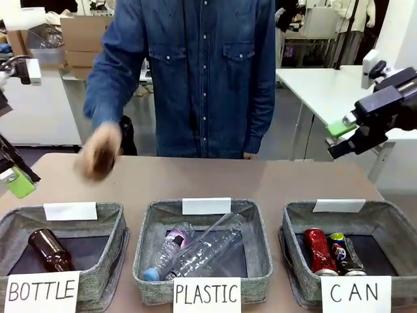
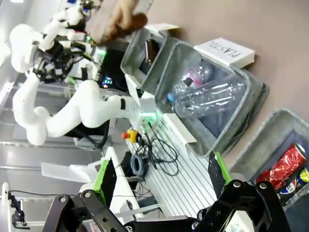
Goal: Sort the can waste into the basket.
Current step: Pick up the can waste from the table and place it in the right Fabric basket.
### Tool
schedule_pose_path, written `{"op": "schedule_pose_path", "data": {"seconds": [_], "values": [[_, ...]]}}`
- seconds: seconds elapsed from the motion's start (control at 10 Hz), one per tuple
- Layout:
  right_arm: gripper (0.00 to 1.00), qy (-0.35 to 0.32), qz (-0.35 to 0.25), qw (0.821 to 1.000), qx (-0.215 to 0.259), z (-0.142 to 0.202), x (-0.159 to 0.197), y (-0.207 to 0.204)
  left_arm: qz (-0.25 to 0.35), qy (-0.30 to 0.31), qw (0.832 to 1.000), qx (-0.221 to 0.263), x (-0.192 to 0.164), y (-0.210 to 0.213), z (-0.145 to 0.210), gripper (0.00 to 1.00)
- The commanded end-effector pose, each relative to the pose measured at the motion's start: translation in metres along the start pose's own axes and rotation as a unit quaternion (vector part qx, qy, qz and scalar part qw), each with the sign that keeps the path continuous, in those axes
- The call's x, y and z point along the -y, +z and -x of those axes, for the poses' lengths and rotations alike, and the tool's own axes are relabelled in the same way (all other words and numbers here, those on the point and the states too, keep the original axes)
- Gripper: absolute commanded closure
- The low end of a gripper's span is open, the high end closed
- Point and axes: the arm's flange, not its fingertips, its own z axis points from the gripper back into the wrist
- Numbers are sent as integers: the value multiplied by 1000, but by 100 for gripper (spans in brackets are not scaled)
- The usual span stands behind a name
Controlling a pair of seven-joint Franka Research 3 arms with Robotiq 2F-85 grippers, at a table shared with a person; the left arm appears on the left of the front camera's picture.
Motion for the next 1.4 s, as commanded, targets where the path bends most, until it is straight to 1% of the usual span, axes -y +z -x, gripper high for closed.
{"op": "schedule_pose_path", "data": {"seconds": [0.0,0.1,0.2,0.3,0.4,0.5,0.7,0.8,0.9,1.0,1.2,1.3], "values": [[0,7,2,1000,-6,0,-1,7,42,53,996,64,-29,55,41,0],[0,7,2,1000,-6,0,-1,7,-12,116,986,121,-22,105,95,0],[0,7,2,1000,-6,0,-1,7,-76,197,964,163,1,143,148,0],[0,7,2,1000,-6,0,-1,7,-109,242,945,193,20,163,182,0],[0,7,2,1000,-6,0,-1,7,-118,245,941,204,31,168,193,0],[0,7,2,1000,-6,0,-1,7,-117,239,942,206,29,166,192,0],[0,7,2,1000,-6,0,-1,7,-96,227,951,187,8,157,175,0],[0,7,2,1000,-6,0,-1,7,-87,218,955,182,-2,152,164,0],[0,7,2,1000,-6,0,-1,7,-79,203,960,179,-12,141,145,0],[0,7,2,1000,-6,0,-1,7,-79,191,959,195,-25,122,121,0],[0,7,2,1000,-6,0,-1,7,-40,137,967,212,-54,69,72,0],[0,7,2,1000,-6,0,-1,7,-13,116,967,228,-67,43,53,0]]}}
